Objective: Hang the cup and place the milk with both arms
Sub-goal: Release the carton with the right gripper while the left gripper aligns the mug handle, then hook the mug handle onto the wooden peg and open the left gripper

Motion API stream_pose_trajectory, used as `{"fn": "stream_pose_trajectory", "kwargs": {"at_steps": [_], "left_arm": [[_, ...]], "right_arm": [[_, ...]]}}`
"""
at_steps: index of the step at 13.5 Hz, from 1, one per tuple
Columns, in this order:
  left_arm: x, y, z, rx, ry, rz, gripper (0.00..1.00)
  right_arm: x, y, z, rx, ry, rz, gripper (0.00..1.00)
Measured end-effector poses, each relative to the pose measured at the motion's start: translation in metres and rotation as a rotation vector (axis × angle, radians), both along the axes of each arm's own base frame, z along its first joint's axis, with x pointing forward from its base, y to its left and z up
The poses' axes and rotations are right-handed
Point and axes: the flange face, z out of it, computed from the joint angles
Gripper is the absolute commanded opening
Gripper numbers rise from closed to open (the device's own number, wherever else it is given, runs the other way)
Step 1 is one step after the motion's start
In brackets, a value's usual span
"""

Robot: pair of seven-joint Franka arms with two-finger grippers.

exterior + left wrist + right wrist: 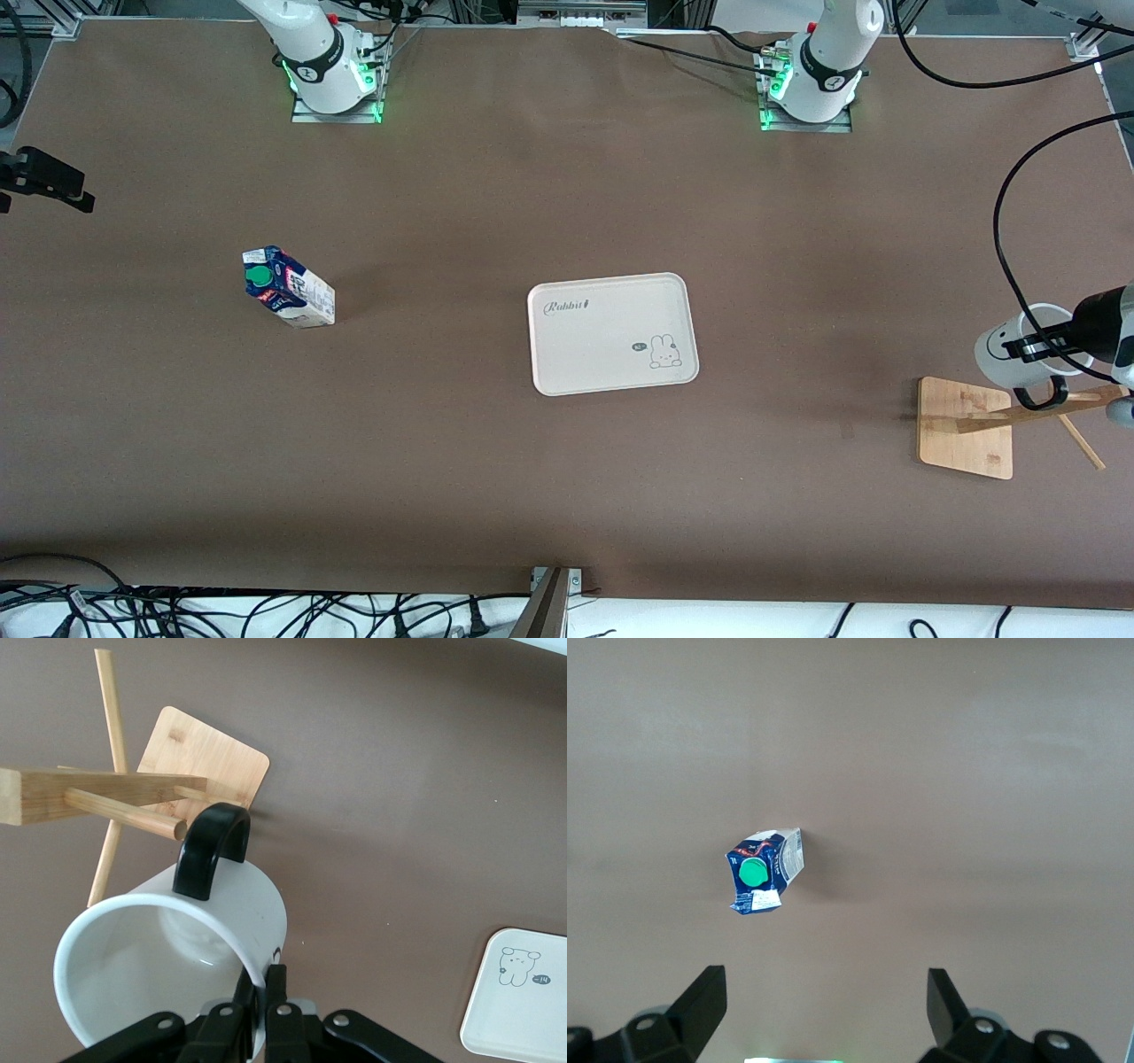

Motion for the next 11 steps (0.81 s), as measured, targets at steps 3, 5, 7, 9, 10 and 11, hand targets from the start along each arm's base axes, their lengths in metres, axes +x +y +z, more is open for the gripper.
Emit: {"fn": "stream_pose_trajectory", "kwargs": {"at_steps": [3,5,7,9,10,11], "left_arm": [[-0.001,0.012,0.000,0.000,0.000,-0.004,0.00],[-0.002,0.019,0.000,-0.002,0.000,-0.013,0.00],[-0.003,0.028,-0.001,-0.004,0.001,-0.025,0.00],[-0.003,0.039,-0.004,-0.007,0.005,-0.033,0.00],[-0.003,0.044,-0.006,-0.008,0.008,-0.035,0.00],[-0.003,0.047,-0.008,-0.010,0.011,-0.039,0.03]], "right_arm": [[-0.011,-0.005,0.000,0.009,0.078,-0.014,1.00],[-0.013,-0.001,0.007,0.010,0.086,-0.008,1.00],[-0.013,0.005,0.008,0.011,0.087,0.002,1.00],[-0.010,0.006,0.003,0.012,0.094,0.004,1.00],[-0.009,0.006,0.000,0.013,0.099,0.004,1.00],[-0.007,0.006,-0.002,0.013,0.104,0.004,1.00]]}}
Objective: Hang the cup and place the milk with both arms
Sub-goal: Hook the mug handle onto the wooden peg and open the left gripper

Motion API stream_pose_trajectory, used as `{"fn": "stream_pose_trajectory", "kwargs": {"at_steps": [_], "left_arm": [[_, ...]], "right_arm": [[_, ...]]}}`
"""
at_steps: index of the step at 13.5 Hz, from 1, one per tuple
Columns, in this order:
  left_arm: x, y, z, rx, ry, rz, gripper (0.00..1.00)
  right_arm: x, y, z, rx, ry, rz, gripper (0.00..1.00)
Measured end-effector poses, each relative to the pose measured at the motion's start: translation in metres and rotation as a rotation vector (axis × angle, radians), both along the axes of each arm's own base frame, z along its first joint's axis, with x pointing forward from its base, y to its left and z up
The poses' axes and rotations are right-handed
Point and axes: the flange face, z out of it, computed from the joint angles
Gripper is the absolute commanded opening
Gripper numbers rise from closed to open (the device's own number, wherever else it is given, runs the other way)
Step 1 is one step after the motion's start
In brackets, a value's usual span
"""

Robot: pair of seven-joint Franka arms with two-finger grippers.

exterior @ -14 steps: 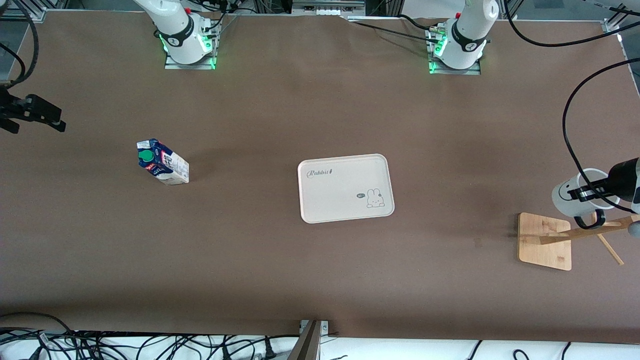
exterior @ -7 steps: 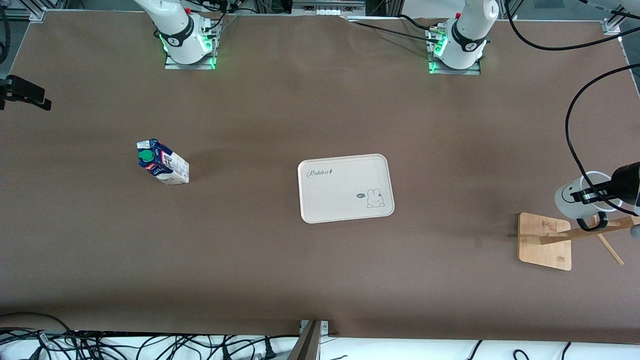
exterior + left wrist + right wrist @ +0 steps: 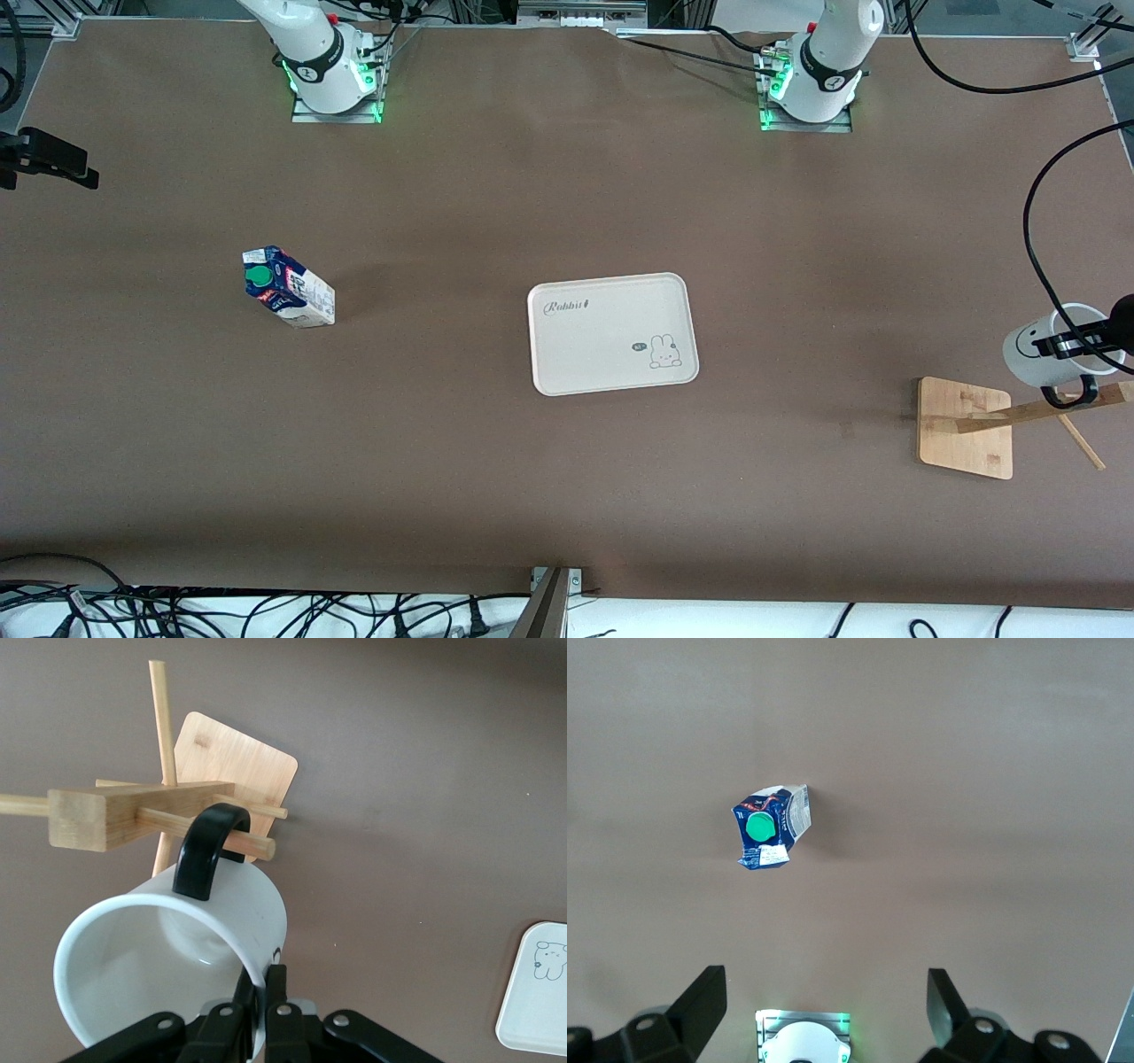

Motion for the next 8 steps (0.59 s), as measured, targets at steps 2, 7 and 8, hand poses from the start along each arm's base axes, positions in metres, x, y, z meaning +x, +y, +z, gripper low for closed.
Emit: {"fn": "stream_pose_trajectory", "kwargs": {"at_steps": [2,7,8], "left_arm": [[0.0004,0.0071,-0.0057,-0.004,0.008,-0.017,0.68],[0.0012,0.0132,-0.0101,-0.051,0.001,-0.058,1.00],[0.0015,0.0126,-0.0102,-0.054,-0.001,-0.060,1.00]], "right_arm": [[0.0020,-0.0001,-0.0038,0.000,0.007,0.000,1.00],[0.0032,0.0035,-0.0038,0.001,0.006,0.006,1.00],[0.0035,0.0067,-0.0037,0.001,0.006,0.012,1.00]]}}
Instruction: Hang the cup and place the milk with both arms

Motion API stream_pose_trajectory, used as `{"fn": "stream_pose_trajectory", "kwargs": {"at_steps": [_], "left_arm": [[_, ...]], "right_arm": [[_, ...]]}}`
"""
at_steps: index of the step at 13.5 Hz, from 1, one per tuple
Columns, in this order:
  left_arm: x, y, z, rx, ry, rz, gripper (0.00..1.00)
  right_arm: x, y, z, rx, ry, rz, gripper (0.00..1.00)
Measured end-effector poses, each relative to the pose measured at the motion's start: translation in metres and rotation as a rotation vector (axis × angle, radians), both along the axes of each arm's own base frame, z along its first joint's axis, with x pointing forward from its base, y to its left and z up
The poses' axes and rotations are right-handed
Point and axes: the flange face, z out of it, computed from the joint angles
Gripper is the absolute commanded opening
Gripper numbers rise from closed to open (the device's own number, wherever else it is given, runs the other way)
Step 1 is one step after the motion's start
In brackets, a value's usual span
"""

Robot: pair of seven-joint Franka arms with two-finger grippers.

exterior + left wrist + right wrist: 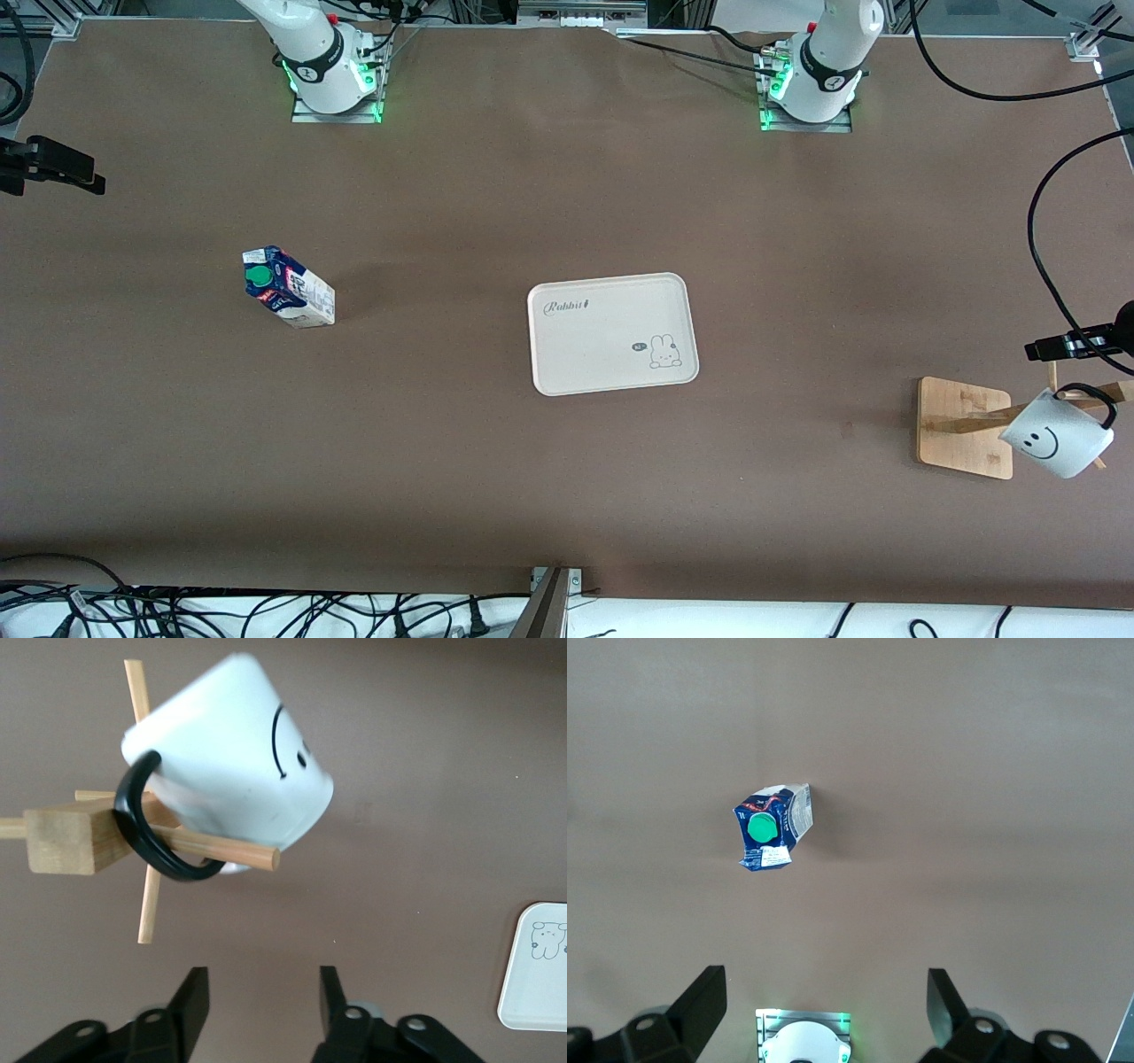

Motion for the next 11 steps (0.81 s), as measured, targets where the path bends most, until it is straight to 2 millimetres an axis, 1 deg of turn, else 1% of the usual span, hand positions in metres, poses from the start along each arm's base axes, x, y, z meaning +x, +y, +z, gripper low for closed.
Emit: {"fn": "stream_pose_trajectory", "kwargs": {"at_steps": [2,4,6,8,9,11], "left_arm": [[0.001,-0.008,0.001,-0.007,-0.003,-0.013,1.00],[0.002,-0.023,0.006,-0.026,-0.004,-0.037,1.00],[-0.005,-0.051,0.013,-0.068,0.039,-0.082,1.00],[-0.012,-0.079,0.024,-0.084,0.064,-0.130,1.00],[-0.016,-0.091,0.031,-0.086,0.069,-0.149,1.00],[-0.025,-0.108,0.048,-0.083,0.067,-0.173,1.00]], "right_arm": [[0.001,0.004,0.000,0.000,-0.004,0.007,1.00],[0.001,0.004,0.000,0.000,-0.006,0.007,1.00],[0.001,0.004,0.001,-0.001,-0.009,0.007,1.00],[0.001,0.004,0.001,-0.001,-0.009,0.008,1.00],[0.002,0.004,0.001,-0.001,-0.009,0.008,1.00],[0.002,0.004,0.000,0.000,-0.008,0.008,1.00]]}}
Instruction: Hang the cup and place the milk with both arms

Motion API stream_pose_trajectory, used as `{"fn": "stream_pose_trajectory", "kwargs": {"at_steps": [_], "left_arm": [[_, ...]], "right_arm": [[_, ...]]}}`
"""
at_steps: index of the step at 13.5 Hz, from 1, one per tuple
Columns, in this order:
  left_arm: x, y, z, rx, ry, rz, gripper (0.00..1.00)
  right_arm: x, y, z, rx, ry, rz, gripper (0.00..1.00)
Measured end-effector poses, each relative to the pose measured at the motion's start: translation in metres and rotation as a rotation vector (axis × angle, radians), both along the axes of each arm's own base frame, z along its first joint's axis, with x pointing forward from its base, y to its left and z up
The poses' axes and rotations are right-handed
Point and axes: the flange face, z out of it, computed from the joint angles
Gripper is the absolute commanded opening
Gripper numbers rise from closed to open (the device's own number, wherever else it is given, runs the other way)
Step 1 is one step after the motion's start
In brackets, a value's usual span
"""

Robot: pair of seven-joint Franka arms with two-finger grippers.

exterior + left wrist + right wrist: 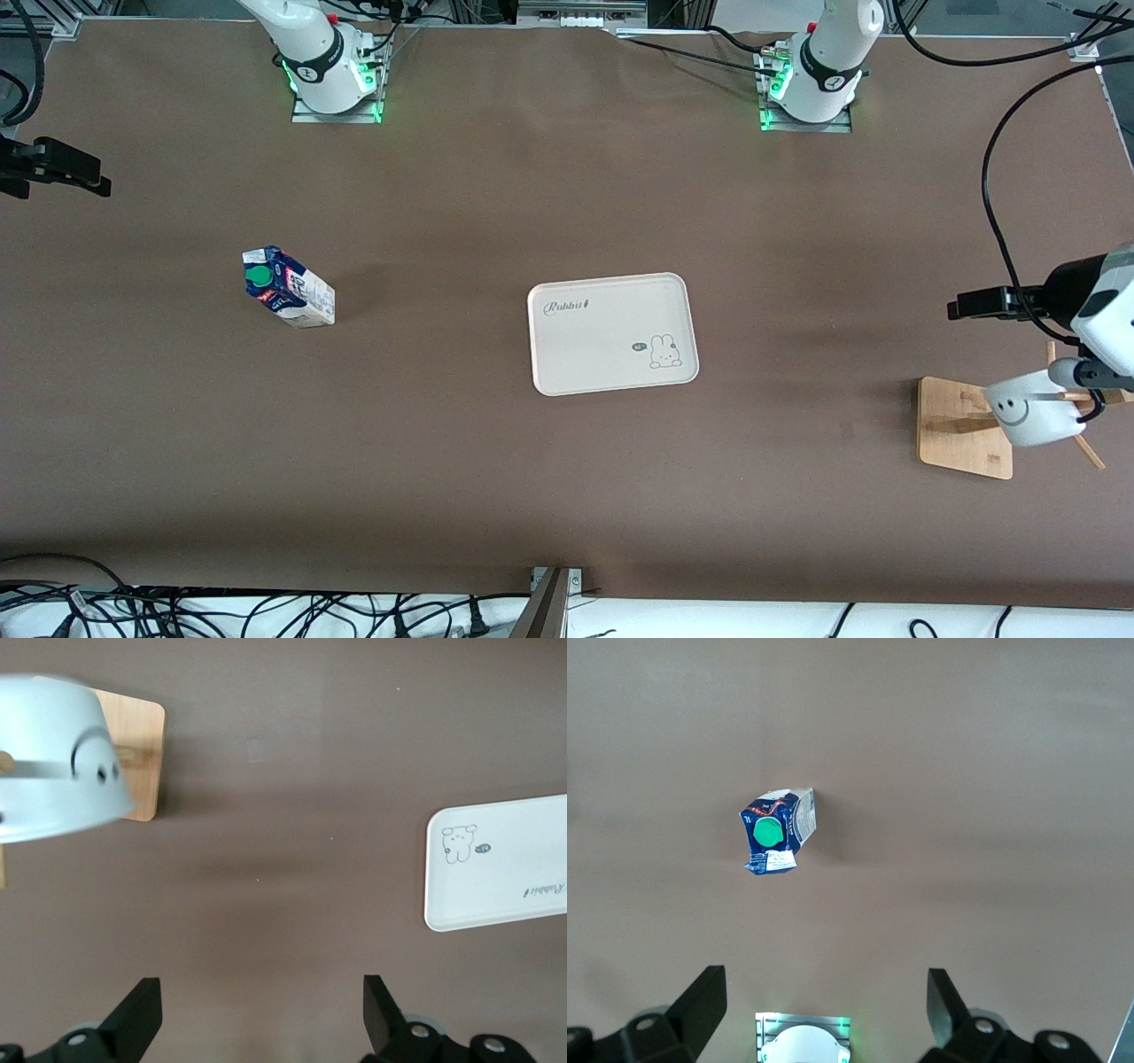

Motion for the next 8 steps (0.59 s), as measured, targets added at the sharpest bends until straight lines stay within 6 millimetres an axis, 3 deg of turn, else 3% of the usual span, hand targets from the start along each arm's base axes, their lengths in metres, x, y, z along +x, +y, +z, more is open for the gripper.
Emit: {"fn": "stream_pose_trajectory", "kwargs": {"at_steps": [4,8], "left_arm": [[-0.027,-0.032,0.017,0.020,-0.006,-0.019,1.00],[-0.063,-0.052,0.000,0.058,-0.031,0.016,1.00]], "right_arm": [[0.001,0.000,-0.001,0.000,0.002,0.002,1.00],[0.002,-0.001,-0.003,0.000,0.005,0.000,1.00]]}}
